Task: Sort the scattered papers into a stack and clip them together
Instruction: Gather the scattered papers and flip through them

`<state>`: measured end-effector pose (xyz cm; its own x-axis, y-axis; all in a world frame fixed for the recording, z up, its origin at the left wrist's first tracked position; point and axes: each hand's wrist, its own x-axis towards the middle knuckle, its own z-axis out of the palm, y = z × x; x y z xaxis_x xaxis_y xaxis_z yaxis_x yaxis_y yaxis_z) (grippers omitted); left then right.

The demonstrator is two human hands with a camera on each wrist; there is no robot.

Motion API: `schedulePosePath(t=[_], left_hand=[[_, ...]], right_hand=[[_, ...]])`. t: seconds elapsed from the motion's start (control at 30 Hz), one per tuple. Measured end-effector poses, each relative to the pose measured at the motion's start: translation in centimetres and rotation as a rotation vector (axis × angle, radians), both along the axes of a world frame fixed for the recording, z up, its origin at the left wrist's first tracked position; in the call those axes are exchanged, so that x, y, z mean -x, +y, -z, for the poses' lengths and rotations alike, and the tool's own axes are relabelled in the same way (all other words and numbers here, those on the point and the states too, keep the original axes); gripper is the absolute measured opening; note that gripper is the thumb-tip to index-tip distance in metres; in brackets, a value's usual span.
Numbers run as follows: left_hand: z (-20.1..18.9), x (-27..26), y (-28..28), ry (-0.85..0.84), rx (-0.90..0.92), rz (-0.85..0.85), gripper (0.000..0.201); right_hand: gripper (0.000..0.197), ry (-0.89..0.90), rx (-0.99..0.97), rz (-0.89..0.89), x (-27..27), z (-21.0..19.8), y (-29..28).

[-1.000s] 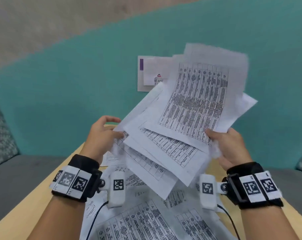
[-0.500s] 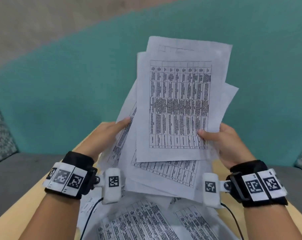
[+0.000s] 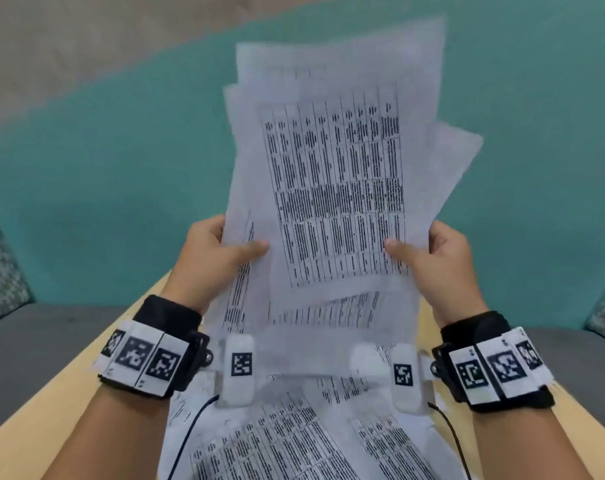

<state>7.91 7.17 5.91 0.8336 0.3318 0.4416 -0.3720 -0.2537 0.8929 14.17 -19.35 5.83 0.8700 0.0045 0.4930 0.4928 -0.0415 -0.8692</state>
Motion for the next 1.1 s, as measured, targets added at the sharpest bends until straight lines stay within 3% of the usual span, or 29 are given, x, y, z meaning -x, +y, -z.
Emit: schedulePosePath(t=[0.17,0.33,0.53,0.6,0.67,0.73,0.77,0.8,0.83,0.9,0.97,1.1], left_hand=[[0.4,-0.9,-0.6,-0.126,0.014,-0.092,0.019],[1.4,-1.5,-0.3,0.022,-0.086,-0.138,0.014],[1.8,-1.7,-0.2,0.14,-0.132,-0.122,0.016],[1.7,-1.6,-0.1,0.149,-0.109,-0.111,0.035],[1.4,-1.6,0.0,0.122,-0.072,-0.093,0.051],[0.9,-1.3,-0.1,0.06,-0.02,-0.137,0.044],[0.7,-1.3,0.0,0.046,0.003,-0.147,0.02],[0.4,-0.9,-0.3,0.048,0.007,-0.156,0.017],[0.5,-1.0,0.0,0.058,-0.01,-0.136,0.018],[0.7,-0.9,0.3,0.08,-0.023,-0.102,0.029],[1.0,-0.9,0.4,0.094,-0.047,-0.087,0.047],[0.5,-0.8,0.5,0.056,-0.086,-0.122,0.043]], right_hand=[[0.035,-0.159,-0.095,0.158,0.0,0.7,2.6],[0.025,0.015,0.036,0.096,-0.9,2.0,2.9],[0.041,0.085,0.129,0.028,-0.5,2.3,2.7],[0.039,0.049,0.091,0.032,-0.3,2.1,2.7],[0.024,0.01,0.051,0.074,-0.2,1.8,2.9],[0.019,0.001,-0.019,0.089,-0.3,1.7,3.0],[0.022,0.011,-0.043,0.079,-0.1,1.5,3.1],[0.019,0.029,-0.061,0.057,-0.3,1.7,3.0],[0.013,0.038,-0.07,0.042,-0.5,1.7,3.0],[0.022,0.078,-0.042,0.023,-0.7,1.9,3.0],[0.008,0.095,0.008,0.018,-0.9,2.0,2.9],[0.023,0.051,-0.044,-0.009,-0.7,1.6,2.8]])
